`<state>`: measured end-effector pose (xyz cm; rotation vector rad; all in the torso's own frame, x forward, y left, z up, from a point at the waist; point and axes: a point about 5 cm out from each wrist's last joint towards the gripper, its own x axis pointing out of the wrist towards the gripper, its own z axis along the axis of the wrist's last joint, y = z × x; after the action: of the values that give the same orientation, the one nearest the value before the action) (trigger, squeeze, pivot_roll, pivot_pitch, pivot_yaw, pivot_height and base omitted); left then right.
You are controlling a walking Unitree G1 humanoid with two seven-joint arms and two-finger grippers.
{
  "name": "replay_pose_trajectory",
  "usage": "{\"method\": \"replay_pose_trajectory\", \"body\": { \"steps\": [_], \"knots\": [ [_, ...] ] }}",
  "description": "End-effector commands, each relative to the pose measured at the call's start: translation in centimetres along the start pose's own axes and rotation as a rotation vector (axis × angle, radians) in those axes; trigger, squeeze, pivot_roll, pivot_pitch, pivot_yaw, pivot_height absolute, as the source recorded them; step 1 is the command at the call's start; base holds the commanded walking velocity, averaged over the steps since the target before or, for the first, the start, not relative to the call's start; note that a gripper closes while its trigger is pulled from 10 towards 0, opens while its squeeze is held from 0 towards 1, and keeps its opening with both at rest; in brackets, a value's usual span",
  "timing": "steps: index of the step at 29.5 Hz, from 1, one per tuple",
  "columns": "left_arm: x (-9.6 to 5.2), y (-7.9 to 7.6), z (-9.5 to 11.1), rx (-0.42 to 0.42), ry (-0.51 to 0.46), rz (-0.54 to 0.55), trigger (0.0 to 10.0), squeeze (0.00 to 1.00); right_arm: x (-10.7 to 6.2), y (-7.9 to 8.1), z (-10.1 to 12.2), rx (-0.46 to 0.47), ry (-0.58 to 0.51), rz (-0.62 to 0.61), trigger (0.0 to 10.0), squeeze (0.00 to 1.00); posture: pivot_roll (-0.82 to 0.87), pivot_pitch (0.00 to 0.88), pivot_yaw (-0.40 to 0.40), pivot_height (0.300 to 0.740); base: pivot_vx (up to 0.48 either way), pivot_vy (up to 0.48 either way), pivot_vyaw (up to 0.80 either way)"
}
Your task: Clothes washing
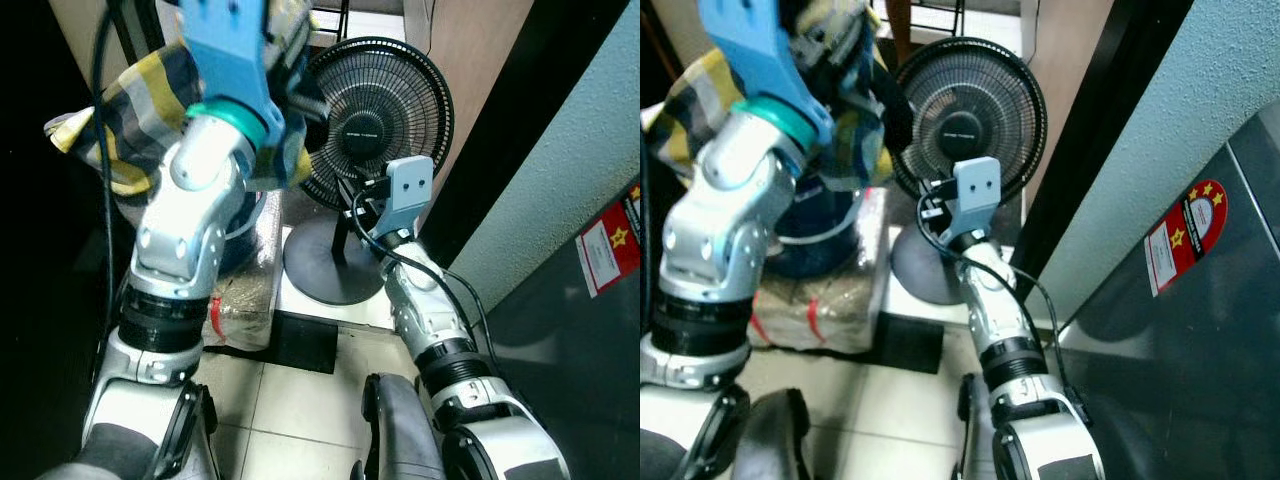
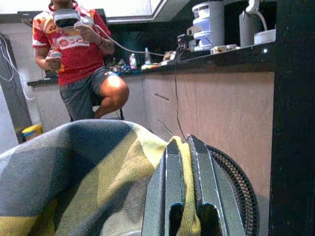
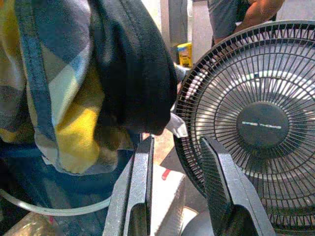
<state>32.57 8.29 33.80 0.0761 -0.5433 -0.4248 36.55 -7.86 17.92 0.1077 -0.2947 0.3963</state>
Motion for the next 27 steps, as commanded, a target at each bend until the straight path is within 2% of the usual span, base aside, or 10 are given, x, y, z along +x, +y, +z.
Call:
{"method": "replay_pose_trajectory", "body": {
  "steps": [1,8,11,13,14,15,18,24,27],
  "knots": [
    [0.0,-0.5,0.8,0.011,-0.028,-0.021,10.0,0.0,-0.2,-0.1,-0.3,0.005,0.007,-0.01,10.0,0.0,0.08,0.036,-0.013,0.446,0.0,0.0,0.0],
    [-0.3,0.7,0.0,0.056,0.024,0.024,10.0,0.0,-0.2,0.0,-0.2,0.007,-0.001,-0.011,10.0,0.0,0.07,0.035,-0.004,0.446,0.0,0.0,0.0],
    [-0.9,1.5,-0.3,0.08,0.054,0.051,10.0,0.0,-0.2,0.0,0.3,0.007,-0.026,-0.015,10.0,0.0,0.08,0.036,-0.002,0.446,0.0,0.0,0.0],
    [-1.1,2.1,0.1,0.09,0.053,0.067,10.0,0.0,0.0,0.0,1.4,0.018,-0.071,-0.019,10.0,0.0,0.08,0.036,-0.001,0.446,0.0,0.0,0.0],
    [-1.2,2.5,0.7,0.118,0.039,0.079,10.0,0.0,0.6,0.0,3.5,0.038,-0.159,-0.035,10.0,0.0,0.09,0.031,-0.001,0.446,0.0,0.0,0.0],
    [-1.2,2.5,0.7,0.118,0.039,0.079,10.0,0.0,0.6,0.0,3.5,0.038,-0.159,-0.035,10.0,0.0,0.09,0.031,-0.001,0.446,0.0,0.0,0.0],
    [-1.6,3.2,0.8,0.131,0.044,0.104,10.0,0.0,1.2,-0.2,6.3,0.059,-0.256,-0.048,10.0,0.0,0.08,0.026,0.002,0.446,0.0,0.0,0.0],
    [-2.3,3.8,0.2,0.142,0.066,0.132,10.0,0.0,1.3,-0.7,7.1,0.053,-0.288,-0.065,10.0,0.0,0.09,0.02,0.003,0.451,0.0,0.0,0.0],
    [-3.0,4.5,-0.1,0.158,0.088,0.158,10.0,0.0,1.3,-1.1,7.3,0.058,-0.297,-0.09,10.0,0.0,0.09,0.014,-0.003,0.46,0.0,0.0,0.0]
  ]
}}
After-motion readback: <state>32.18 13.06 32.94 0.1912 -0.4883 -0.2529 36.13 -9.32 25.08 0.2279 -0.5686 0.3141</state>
